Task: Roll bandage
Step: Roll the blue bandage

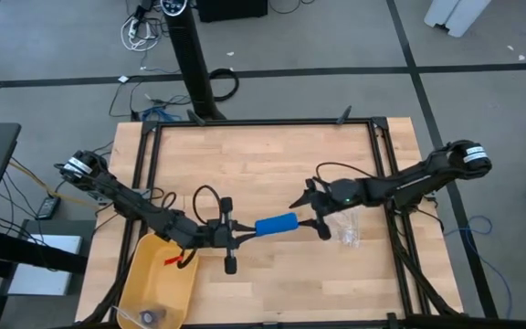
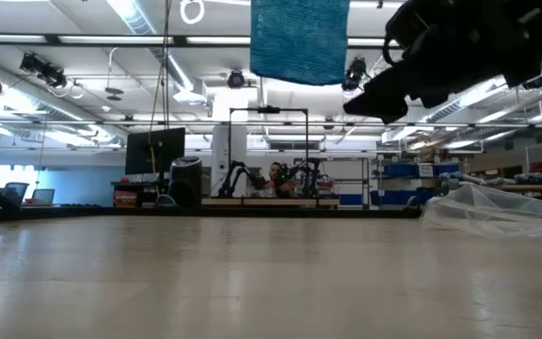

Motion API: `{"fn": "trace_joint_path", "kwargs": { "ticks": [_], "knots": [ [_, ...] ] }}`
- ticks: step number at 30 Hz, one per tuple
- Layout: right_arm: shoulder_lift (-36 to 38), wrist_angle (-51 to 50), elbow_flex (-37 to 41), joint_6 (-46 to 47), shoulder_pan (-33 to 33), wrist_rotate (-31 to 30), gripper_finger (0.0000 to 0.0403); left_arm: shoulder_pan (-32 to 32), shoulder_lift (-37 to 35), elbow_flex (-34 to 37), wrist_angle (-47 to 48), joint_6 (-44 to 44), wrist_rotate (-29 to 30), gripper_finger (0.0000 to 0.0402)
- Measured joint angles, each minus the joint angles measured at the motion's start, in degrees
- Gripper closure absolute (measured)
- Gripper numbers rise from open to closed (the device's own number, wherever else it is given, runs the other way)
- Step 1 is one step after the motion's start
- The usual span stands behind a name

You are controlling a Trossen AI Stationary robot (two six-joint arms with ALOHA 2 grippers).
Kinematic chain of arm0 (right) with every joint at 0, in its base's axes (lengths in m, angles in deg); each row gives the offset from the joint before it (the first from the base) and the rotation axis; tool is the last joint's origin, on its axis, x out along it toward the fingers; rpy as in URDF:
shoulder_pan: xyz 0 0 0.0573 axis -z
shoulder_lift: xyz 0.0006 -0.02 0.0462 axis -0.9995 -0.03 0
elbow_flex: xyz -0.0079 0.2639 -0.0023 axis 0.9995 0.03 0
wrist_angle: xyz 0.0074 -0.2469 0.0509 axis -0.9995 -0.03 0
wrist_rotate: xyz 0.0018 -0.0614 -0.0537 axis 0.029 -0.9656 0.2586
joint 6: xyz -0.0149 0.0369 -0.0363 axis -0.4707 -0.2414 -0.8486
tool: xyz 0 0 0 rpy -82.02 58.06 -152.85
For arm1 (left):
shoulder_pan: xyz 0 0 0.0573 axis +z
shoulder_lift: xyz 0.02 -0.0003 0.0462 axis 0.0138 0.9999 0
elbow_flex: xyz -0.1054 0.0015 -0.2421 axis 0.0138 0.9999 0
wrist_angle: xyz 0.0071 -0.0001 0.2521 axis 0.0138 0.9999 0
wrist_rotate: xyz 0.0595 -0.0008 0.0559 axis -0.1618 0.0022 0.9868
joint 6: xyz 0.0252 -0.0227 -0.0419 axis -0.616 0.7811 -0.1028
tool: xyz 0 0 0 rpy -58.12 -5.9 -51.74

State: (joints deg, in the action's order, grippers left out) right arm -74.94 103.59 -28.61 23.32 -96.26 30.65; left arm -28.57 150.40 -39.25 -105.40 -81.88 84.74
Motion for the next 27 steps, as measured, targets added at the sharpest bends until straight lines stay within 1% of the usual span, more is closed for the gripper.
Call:
{"fn": "trace_joint_path", "kwargs": {
  "ticks": [4, 7, 9, 13, 19, 23, 27],
  "knots": [
    [-1.1, 12.0, 3.0, 3.0, -0.6, -0.1, 0.0157, 0.4, 0.0, 0.1, -2.5, -1.5, 0.1, 0.0388],
    [-1.0, 16.0, 3.4, 3.3, -1.0, 0.0, 0.0161, 0.5, 0.0, 0.1, -2.4, -1.6, -0.4, 0.0388],
    [-1.2, 17.4, 3.3, 2.6, -1.4, 0.2, 0.0161, 0.5, 0.0, 0.1, -2.7, -1.8, -0.4, 0.0388],
    [-1.3, 17.9, 1.2, 2.7, -2.4, 3.1, 0.015, 0.9, 0.0, 0.1, -3.0, -2.2, -0.4, 0.0388],
    [-1.3, 17.4, -1.4, 2.4, -3.6, 3.3, 0.0143, 2.2, 0.0, 0.1, -5.0, -2.4, -0.4, 0.0388],
    [-2.4, 17.5, -1.9, 2.5, -3.8, 1.9, 0.0154, 2.7, 0.1, 0.1, -7.5, -4.4, -0.4, 0.0388],
    [-5.4, 19.1, -2.0, 3.1, -3.7, -1.1, 0.0178, 3.0, 0.1, 0.1, -8.7, -5.5, -0.4, 0.0388]
  ]
}}
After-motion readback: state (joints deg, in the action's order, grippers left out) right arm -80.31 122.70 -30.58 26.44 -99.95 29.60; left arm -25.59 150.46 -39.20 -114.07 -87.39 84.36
